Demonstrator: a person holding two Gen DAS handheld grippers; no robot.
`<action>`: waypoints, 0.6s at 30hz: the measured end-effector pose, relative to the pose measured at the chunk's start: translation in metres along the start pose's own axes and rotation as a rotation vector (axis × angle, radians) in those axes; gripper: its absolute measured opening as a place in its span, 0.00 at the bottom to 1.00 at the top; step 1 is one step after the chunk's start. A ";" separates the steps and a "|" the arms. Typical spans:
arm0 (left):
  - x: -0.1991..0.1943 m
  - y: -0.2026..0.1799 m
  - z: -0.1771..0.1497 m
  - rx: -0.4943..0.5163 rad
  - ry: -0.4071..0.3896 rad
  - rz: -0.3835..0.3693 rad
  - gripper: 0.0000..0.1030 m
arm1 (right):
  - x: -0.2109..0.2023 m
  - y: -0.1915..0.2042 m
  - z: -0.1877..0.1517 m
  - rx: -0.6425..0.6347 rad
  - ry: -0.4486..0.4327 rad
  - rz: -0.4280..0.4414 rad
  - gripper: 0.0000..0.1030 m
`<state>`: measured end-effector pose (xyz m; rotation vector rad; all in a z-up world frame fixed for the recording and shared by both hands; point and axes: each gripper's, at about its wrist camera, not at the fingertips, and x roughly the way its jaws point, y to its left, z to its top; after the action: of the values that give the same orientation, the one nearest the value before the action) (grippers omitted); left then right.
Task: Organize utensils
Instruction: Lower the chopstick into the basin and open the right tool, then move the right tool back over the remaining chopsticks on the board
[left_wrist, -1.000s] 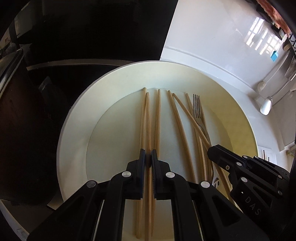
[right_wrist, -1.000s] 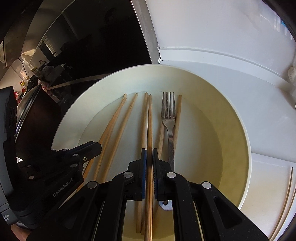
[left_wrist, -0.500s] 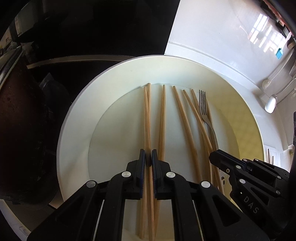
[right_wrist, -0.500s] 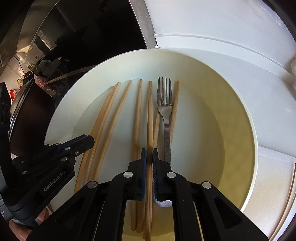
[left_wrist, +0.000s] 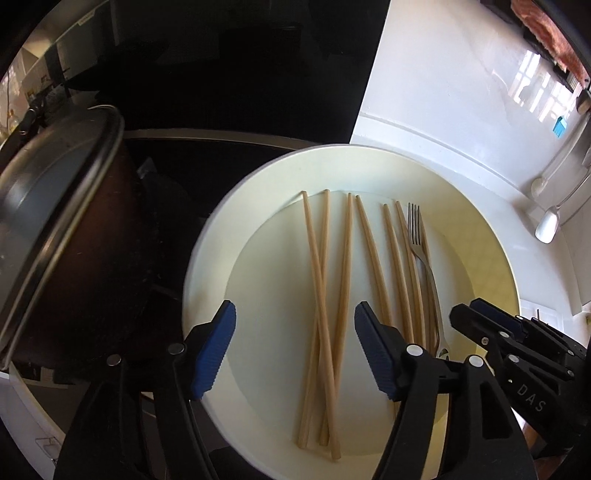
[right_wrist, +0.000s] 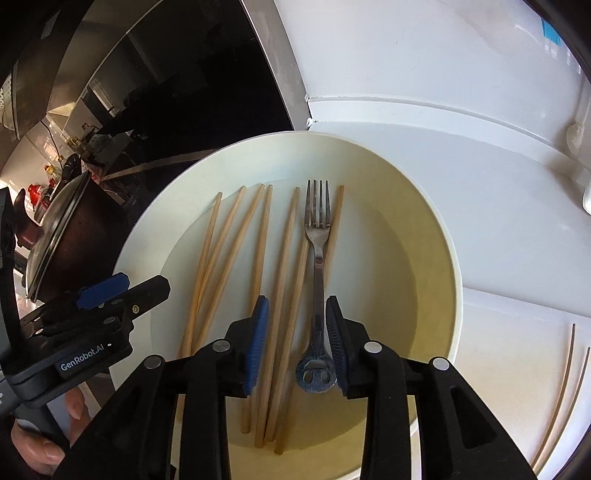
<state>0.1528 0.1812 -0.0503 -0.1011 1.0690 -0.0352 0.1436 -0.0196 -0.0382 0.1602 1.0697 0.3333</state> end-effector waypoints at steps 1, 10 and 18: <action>-0.002 0.001 -0.001 -0.002 -0.001 0.004 0.64 | -0.004 -0.001 -0.001 -0.004 -0.007 0.002 0.32; -0.021 0.006 -0.005 -0.020 -0.005 0.041 0.73 | -0.027 -0.002 -0.005 -0.056 -0.041 0.007 0.47; -0.030 -0.002 -0.004 -0.037 -0.007 0.013 0.73 | -0.039 -0.007 -0.010 -0.083 -0.038 0.002 0.50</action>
<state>0.1345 0.1817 -0.0260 -0.1270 1.0636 -0.0033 0.1195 -0.0400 -0.0124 0.0931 1.0161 0.3746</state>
